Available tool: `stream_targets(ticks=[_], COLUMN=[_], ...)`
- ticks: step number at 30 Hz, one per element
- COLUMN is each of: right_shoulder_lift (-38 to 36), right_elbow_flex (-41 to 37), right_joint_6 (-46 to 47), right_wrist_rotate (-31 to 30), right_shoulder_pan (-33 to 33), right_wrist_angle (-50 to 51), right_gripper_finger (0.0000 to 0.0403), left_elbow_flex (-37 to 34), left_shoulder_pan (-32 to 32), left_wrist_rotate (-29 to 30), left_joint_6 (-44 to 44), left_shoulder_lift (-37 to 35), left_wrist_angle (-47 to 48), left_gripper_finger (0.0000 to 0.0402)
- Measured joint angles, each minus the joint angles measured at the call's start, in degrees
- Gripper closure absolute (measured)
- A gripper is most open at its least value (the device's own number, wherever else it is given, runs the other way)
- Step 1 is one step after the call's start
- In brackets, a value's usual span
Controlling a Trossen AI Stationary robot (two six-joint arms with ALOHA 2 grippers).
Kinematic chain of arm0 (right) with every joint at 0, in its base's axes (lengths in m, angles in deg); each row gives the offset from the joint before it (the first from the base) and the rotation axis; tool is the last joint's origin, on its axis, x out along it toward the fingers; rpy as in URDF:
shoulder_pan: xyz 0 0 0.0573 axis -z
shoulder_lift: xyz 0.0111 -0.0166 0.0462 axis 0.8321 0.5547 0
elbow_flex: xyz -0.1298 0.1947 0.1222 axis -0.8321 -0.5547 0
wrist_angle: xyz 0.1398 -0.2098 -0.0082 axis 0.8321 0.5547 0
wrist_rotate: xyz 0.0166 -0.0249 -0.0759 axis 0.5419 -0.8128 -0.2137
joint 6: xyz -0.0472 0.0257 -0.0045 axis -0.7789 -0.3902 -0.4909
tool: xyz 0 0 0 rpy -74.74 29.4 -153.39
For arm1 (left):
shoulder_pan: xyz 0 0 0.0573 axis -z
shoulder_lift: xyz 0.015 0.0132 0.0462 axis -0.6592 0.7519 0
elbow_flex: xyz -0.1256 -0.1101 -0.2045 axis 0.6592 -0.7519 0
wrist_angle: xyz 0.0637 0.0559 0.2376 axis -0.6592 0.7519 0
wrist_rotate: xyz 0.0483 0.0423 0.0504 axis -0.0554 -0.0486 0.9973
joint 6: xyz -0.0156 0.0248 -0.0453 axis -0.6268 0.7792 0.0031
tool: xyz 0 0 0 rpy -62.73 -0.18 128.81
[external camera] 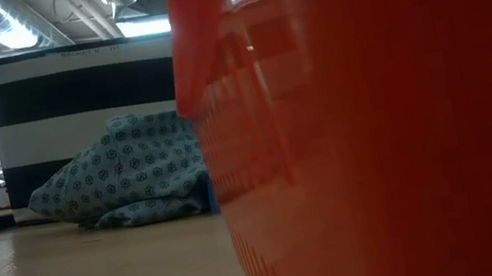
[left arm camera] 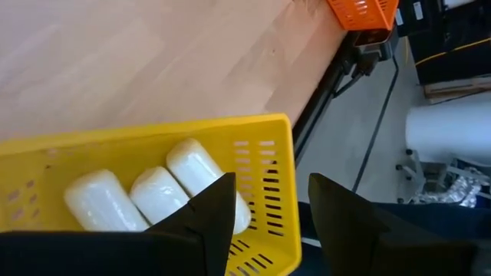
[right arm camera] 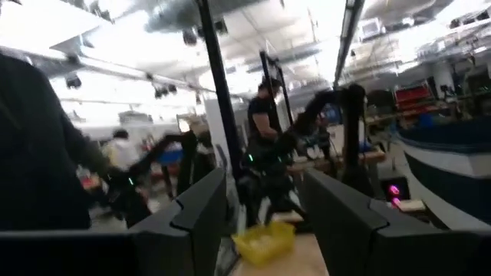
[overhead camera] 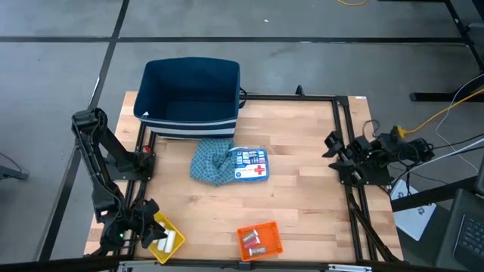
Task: Pick & Place Medicine items
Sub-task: Put the blue patient gown into the blue and white bin
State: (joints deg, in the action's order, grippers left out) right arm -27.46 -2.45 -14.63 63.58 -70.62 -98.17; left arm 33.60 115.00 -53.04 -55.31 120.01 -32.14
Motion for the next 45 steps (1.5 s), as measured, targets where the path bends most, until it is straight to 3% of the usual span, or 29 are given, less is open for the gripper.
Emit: stream_targets(ticks=[8, 12, 20, 28, 37, 45], right_shoulder_lift=[-0.2, 0.3, 0.8, 1.0, 1.0, 1.1], right_elbow_flex=[-7.9, -8.5, -8.5, -8.5, -8.5, -8.5], right_joint_6=[6.6, 11.7, -0.7, -4.8, -4.8, -4.8], right_wrist_rotate=[-3.4, -5.9, -2.2, -2.4, -2.4, -2.4], right_shoulder_pan=[0.0, 0.0, 0.0, 0.0, 0.0, 0.0], right_wrist_angle=[-0.1, 8.4, 10.8, 10.8, 10.8, 10.8], right_gripper_finger=[0.0227, 0.0227, 0.0227, 0.0227, 0.0227, 0.0227], left_elbow_flex=[0.1, 0.4, 1.4, 1.4, 1.4, 1.4], left_shoulder_pan=[-0.6, -2.8, -10.8, -21.5, -37.1, -49.1], left_wrist_rotate=[1.0, 2.1, 2.0, 1.9, 1.7, -6.2], left_joint_6=[1.3, 7.0, 24.4, 36.5, 52.1, 70.9], left_shoulder_lift=[-0.3, -2.2, -8.8, -14.8, -14.6, -13.2], left_wrist_angle=[-5.3, -7.8, -4.5, 3.4, 7.1, 0.2], left_gripper_finger=[0.024, 0.024, 0.024, 0.024, 0.0237, 0.0171])
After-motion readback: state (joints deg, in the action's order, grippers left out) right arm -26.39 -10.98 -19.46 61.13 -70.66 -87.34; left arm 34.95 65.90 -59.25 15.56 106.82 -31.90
